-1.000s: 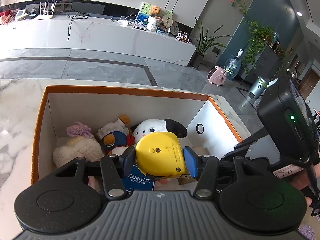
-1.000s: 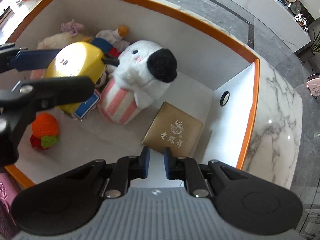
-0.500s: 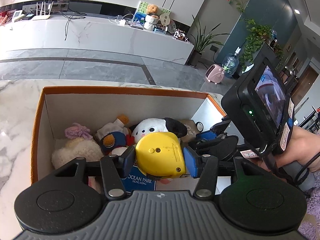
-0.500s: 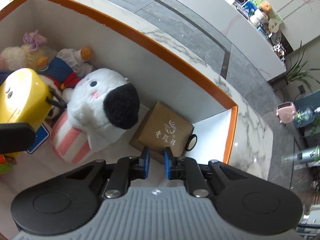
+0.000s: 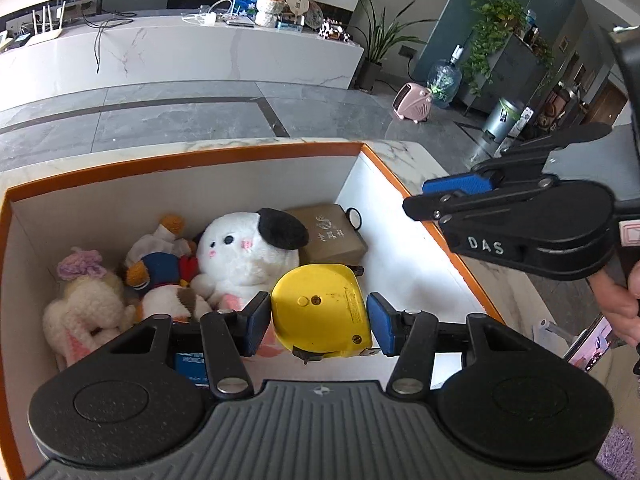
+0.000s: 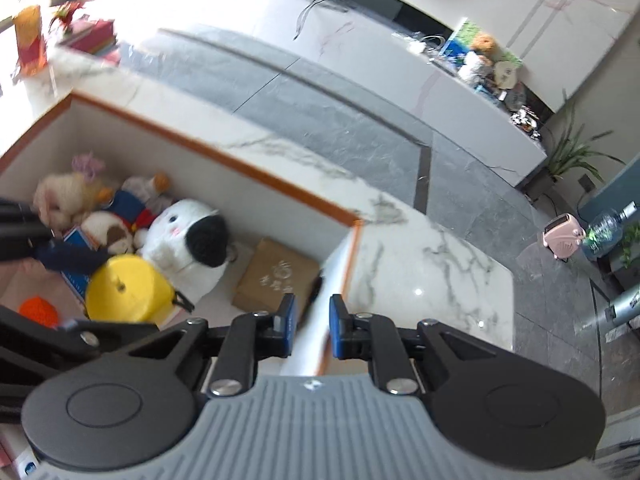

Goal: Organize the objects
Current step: 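Open the right tool to drop the brown box while the left tool lowers the tape measure, then open the left tool to release the tape measure and withdraw both tools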

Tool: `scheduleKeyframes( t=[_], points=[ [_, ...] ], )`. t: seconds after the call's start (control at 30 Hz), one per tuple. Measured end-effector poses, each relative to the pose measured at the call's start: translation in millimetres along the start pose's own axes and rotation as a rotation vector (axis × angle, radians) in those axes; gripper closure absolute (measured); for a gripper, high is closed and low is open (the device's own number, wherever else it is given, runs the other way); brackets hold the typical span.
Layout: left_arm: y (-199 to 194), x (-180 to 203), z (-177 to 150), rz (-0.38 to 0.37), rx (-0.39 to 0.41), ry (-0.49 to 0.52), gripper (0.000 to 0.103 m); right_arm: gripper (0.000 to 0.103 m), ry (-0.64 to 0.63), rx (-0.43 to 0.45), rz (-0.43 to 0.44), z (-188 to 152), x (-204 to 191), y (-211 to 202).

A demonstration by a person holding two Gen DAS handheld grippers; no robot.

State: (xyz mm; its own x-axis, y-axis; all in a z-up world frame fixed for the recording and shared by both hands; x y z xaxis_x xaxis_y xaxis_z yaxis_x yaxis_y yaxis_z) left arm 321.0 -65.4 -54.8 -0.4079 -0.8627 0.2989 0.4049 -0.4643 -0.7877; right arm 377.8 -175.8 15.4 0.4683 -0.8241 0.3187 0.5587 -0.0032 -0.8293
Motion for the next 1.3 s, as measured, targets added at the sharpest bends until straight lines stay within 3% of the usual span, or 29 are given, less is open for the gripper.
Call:
scheduleKeyframes(
  t=[0.13, 0.33, 0.53, 0.63, 0.77, 0.93, 1.13, 1.17, 1.3],
  points=[
    [22.4, 17.8, 10.4, -0.011, -0.064, -0.028, 0.042, 0.086, 0.06, 0.005, -0.036, -9.7, 28.4, 5.3],
    [56.5, 21.5, 17.2, 0.056, -0.131, -0.135, 0.042, 0.086, 0.124, 0.008, -0.037, -31.5, 53.8, 15.8],
    [75.5, 26.4, 22.3, 0.146, -0.166, -0.166, 0.042, 0.086, 0.157, 0.002, -0.001, -42.2, 60.7, 29.6],
    [80.9, 25.4, 23.5, 0.181, -0.221, -0.2, 0.042, 0.086, 0.175, 0.008, 0.004, -44.6, 64.7, 32.8],
    [90.2, 17.0, 23.9, 0.16, -0.291, -0.266, 0.042, 0.086, 0.19, 0.015, 0.024, -47.5, 67.7, 35.2],
    [91.1, 13.9, 20.0, 0.148, -0.322, -0.297, 0.042, 0.086, 0.194, 0.021, 0.034, -53.1, 68.5, 31.6],
    [74.8, 15.3, 21.0, 0.114, -0.307, -0.239, 0.03, 0.086, 0.204, 0.001, 0.06, -58.8, 67.3, 29.0],
    [72.4, 17.2, 20.4, 0.094, -0.325, -0.207, 0.032, 0.086, 0.208, -0.004, 0.068, -59.4, 66.4, 28.9],
    [65.5, 24.8, 12.8, 0.094, -0.41, -0.06, 0.055, 0.086, 0.236, -0.015, 0.112, -60.7, 65.1, 26.7]
  ],
)
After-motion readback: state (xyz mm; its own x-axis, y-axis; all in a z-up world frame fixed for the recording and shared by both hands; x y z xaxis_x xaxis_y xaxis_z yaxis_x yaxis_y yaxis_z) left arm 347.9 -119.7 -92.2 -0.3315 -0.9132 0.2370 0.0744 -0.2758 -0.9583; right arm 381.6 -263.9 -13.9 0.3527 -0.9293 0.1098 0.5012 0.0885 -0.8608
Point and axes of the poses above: each gripper's, at about its wrist camera, not at the fingertips, and y roughly the way its jaws point, x to its right, z to its top, the point moved 3 cm from there along y, roughly the way its jaws point, and after that the axes turned 5 degrees about -x, right-handed, at the moved point
